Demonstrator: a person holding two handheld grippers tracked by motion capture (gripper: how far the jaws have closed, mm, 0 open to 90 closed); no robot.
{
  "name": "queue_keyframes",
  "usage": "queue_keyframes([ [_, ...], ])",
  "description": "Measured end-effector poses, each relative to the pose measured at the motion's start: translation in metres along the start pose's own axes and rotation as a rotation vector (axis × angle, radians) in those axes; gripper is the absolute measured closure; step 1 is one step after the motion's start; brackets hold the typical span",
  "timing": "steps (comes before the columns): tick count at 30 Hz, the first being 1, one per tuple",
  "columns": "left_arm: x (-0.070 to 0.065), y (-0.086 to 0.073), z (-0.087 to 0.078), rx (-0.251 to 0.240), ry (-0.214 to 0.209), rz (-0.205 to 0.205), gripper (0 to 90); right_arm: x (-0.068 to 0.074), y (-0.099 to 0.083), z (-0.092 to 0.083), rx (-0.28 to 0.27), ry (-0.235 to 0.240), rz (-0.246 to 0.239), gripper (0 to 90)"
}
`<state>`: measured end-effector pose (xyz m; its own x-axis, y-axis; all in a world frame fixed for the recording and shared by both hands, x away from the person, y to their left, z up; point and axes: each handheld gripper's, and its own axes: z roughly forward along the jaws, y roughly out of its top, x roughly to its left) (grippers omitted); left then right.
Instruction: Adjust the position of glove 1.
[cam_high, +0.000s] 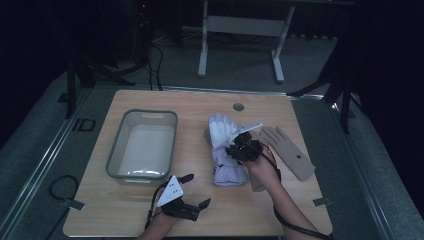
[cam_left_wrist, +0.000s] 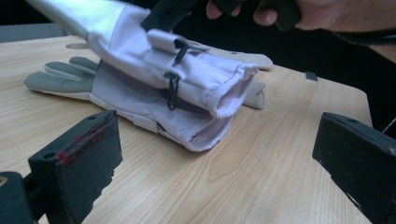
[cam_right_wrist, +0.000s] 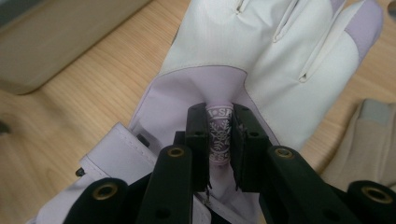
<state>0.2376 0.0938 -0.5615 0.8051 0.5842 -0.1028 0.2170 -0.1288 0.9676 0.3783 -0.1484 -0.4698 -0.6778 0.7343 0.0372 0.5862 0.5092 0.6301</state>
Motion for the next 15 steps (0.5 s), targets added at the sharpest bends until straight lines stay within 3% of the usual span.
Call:
queue_keyframes([
  [9,0.0,0.0,0.0,0.0,0.0,0.0,1.2,-0.005,-0.012,0.025,0.029,-0.009,0.034,76.9],
  [15,0.0,0.0,0.0,0.002,0.002,-0.002,1.2,-0.004,-0.013,0.023,0.011,-0.013,0.025,73.1],
])
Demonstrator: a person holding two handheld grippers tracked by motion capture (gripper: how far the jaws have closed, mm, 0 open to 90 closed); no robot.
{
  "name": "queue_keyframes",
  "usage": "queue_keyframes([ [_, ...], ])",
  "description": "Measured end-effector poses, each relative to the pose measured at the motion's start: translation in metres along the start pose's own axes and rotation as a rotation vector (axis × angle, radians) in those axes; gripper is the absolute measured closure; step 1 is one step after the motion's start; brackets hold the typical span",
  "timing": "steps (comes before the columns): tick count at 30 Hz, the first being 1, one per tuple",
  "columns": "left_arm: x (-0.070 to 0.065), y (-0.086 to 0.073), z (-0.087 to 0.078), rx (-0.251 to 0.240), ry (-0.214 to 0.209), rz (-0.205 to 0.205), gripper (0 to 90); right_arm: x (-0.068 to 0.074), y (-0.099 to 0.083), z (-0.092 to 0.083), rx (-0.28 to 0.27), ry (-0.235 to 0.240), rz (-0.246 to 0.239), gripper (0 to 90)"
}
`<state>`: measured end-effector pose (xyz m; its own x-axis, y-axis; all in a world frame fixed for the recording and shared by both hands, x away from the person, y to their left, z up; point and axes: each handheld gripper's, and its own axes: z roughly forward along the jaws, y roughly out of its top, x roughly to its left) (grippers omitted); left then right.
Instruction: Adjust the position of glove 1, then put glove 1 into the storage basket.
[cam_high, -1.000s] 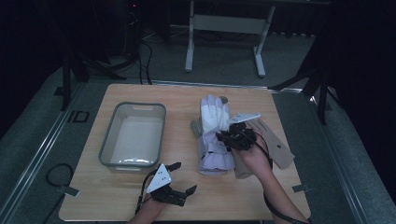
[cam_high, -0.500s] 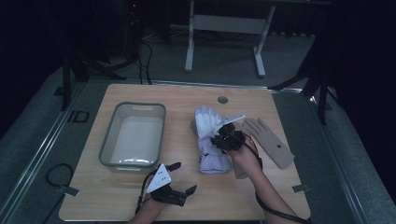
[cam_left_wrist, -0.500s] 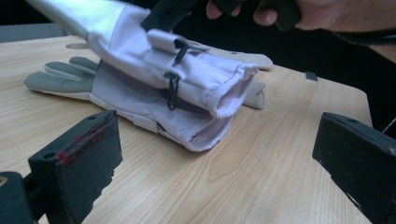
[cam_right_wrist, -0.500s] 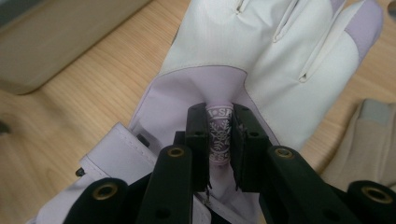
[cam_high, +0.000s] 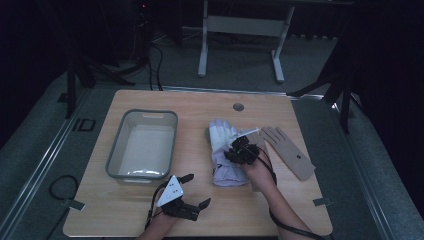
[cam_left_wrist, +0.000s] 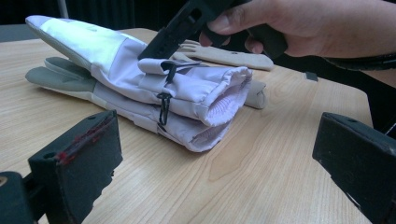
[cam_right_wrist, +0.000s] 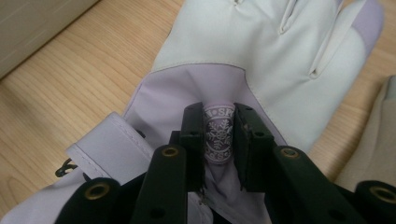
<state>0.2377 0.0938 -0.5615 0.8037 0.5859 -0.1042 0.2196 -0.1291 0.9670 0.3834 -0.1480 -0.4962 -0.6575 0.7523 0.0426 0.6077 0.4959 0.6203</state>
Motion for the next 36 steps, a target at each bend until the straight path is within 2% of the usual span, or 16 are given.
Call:
queue_keyframes([
  [4,0.0,0.0,0.0,0.002,0.002,0.0,1.2,0.0,0.001,-0.01,-0.04,0.001,-0.028,62.8],
  [5,0.0,0.0,0.0,0.002,0.003,0.0,1.2,-0.001,0.001,-0.014,-0.057,-0.005,-0.036,58.7],
  [7,0.0,0.0,0.0,0.004,0.004,0.0,1.2,-0.002,0.0,-0.02,-0.091,-0.013,-0.049,43.3],
  [9,-0.001,0.0,0.0,0.007,0.008,0.0,1.2,-0.003,-0.001,-0.028,-0.109,-0.004,-0.043,38.3],
  [12,0.0,0.001,0.001,0.017,0.014,-0.007,1.2,-0.011,-0.006,-0.04,-0.143,0.051,-0.001,26.3],
  [13,0.001,0.001,0.001,0.02,0.028,-0.018,1.2,-0.013,-0.008,-0.043,-0.146,0.064,0.006,22.2],
  [16,0.002,0.001,0.002,0.027,0.035,-0.035,1.2,-0.02,-0.014,-0.052,-0.178,0.104,0.011,14.5],
  [18,0.001,0.002,0.003,0.041,0.041,-0.031,1.2,-0.023,-0.02,-0.057,-0.199,0.123,0.009,13.8],
  [22,-0.002,0.005,0.007,0.09,0.06,-0.011,1.2,-0.03,-0.036,-0.065,-0.263,0.104,0.008,14.0],
  [25,-0.003,0.008,0.008,0.096,0.059,-0.028,1.2,-0.031,-0.046,-0.066,-0.274,0.03,-0.043,14.1],
  [26,-0.004,0.014,0.008,0.081,0.052,-0.041,1.2,-0.032,-0.05,-0.066,-0.27,0.033,-0.058,14.2],
  [27,-0.004,0.014,0.008,0.081,0.052,-0.041,1.2,-0.032,-0.053,-0.066,-0.271,0.056,-0.07,13.9],
  [28,-0.004,0.021,0.008,0.072,0.051,-0.05,1.2,-0.033,-0.056,-0.066,-0.269,0.068,-0.068,13.9],
  [30,-0.006,0.029,0.01,0.076,0.059,-0.029,1.3,-0.033,-0.06,-0.067,-0.227,0.075,-0.05,14.3],
  [32,-0.006,0.037,0.012,0.088,0.085,-0.007,1.3,-0.034,-0.063,-0.071,-0.239,0.061,-0.041,15.1],
  [36,-0.001,0.053,0.022,0.145,0.117,-0.037,1.3,-0.037,-0.062,-0.076,-0.257,0.051,0.004,14.3],
])
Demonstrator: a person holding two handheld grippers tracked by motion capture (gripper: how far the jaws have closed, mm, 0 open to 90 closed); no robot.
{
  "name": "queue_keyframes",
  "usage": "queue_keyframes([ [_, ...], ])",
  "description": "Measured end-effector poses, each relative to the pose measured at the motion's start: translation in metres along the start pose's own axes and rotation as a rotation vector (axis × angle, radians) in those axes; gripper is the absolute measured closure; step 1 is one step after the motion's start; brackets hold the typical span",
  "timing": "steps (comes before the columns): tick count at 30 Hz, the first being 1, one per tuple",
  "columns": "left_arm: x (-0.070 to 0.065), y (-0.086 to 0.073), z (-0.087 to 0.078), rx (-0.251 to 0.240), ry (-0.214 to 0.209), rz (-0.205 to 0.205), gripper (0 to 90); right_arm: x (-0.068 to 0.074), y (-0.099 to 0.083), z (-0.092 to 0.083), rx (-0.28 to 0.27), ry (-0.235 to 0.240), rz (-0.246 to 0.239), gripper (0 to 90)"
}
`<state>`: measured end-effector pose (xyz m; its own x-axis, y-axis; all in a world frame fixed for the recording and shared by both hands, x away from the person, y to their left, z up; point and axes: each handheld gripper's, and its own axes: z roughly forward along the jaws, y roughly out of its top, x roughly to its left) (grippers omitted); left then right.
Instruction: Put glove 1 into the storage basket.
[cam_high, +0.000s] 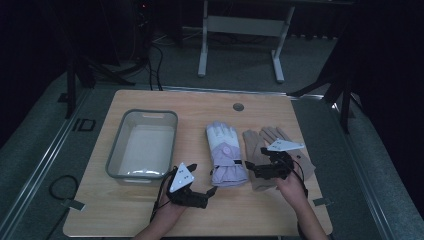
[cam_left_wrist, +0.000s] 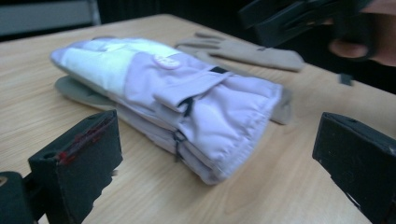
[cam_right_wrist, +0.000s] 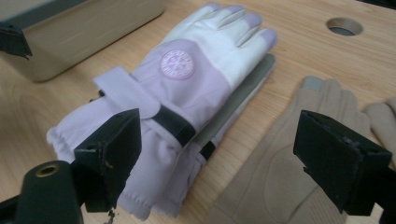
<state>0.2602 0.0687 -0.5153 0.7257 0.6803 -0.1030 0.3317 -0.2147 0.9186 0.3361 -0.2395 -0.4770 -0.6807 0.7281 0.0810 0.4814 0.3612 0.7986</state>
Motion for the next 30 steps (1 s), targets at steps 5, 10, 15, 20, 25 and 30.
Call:
queue_keyframes([
  [5,0.0,0.018,0.012,0.082,0.037,-0.004,1.3,-0.007,0.005,-0.001,-0.02,0.087,0.095,13.7],
  [10,-0.001,0.028,0.025,0.139,0.073,-0.022,1.3,-0.006,0.011,0.006,-0.02,0.059,0.108,13.8],
  [15,0.001,0.031,0.036,0.16,0.08,-0.052,1.3,-0.006,0.017,0.023,-0.015,0.013,0.072,22.4],
  [20,0.006,0.03,0.046,0.191,0.072,-0.1,4.0,-0.007,0.021,0.048,0.027,0.015,0.061,40.5],
  [25,0.008,0.026,0.055,0.24,0.098,-0.124,11.8,-0.016,0.024,0.07,0.04,0.02,0.13,44.9],
  [30,0.014,0.013,0.067,0.314,0.108,-0.174,13.6,-0.021,0.018,0.089,0.108,0.039,0.192,38.0],
])
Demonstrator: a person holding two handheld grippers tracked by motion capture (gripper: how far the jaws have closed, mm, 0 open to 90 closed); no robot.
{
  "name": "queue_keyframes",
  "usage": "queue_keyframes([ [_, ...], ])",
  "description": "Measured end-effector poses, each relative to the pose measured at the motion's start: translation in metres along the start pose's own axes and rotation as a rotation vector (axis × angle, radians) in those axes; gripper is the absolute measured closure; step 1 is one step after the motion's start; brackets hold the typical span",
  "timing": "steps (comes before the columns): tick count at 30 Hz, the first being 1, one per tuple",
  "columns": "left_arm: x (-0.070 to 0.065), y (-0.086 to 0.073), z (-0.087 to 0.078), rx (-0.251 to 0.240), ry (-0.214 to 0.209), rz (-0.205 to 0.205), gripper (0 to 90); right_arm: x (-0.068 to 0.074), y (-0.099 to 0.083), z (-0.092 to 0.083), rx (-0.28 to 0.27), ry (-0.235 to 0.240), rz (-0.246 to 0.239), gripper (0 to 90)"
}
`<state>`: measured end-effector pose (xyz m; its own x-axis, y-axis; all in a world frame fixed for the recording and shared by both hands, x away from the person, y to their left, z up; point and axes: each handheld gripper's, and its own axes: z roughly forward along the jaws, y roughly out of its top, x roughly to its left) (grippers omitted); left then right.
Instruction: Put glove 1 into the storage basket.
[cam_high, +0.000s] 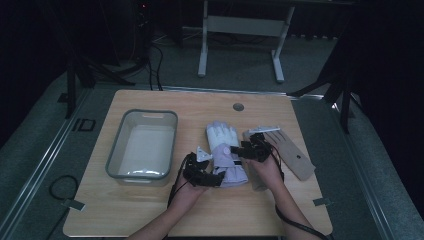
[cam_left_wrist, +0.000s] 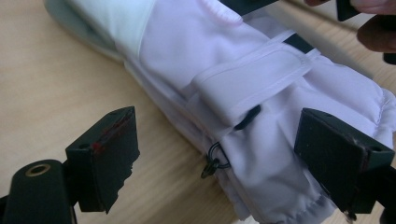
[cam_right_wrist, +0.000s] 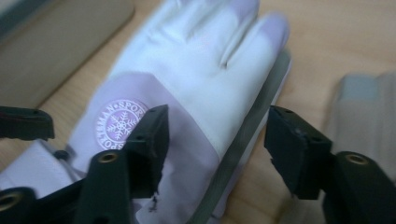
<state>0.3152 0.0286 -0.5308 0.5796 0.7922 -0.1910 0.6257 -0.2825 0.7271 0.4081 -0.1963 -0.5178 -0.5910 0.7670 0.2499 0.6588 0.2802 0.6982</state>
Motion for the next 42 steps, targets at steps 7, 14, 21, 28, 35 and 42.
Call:
queue_keyframes([
  [7,0.004,-0.004,0.008,0.044,-0.012,-0.002,13.6,-0.01,-0.011,0.017,0.133,0.041,0.029,36.3],
  [14,0.008,-0.007,0.013,0.067,-0.044,-0.032,14.4,-0.012,-0.012,0.02,0.161,0.136,0.046,63.4],
  [21,0.013,-0.007,0.015,0.113,-0.144,-0.071,35.7,0.005,-0.011,0.016,0.156,0.032,-0.019,75.0],
  [28,0.012,-0.006,0.015,0.142,-0.176,-0.063,48.3,0.015,-0.01,0.016,0.153,-0.022,-0.069,77.0],
  [35,0.008,-0.004,0.008,0.13,-0.158,-0.022,71.8,0.024,-0.014,0.011,0.107,-0.071,-0.081,79.5],
  [42,0.007,0.005,-0.001,0.136,-0.15,0.025,75.0,0.034,-0.011,-0.002,0.059,-0.107,-0.125,80.4],
])
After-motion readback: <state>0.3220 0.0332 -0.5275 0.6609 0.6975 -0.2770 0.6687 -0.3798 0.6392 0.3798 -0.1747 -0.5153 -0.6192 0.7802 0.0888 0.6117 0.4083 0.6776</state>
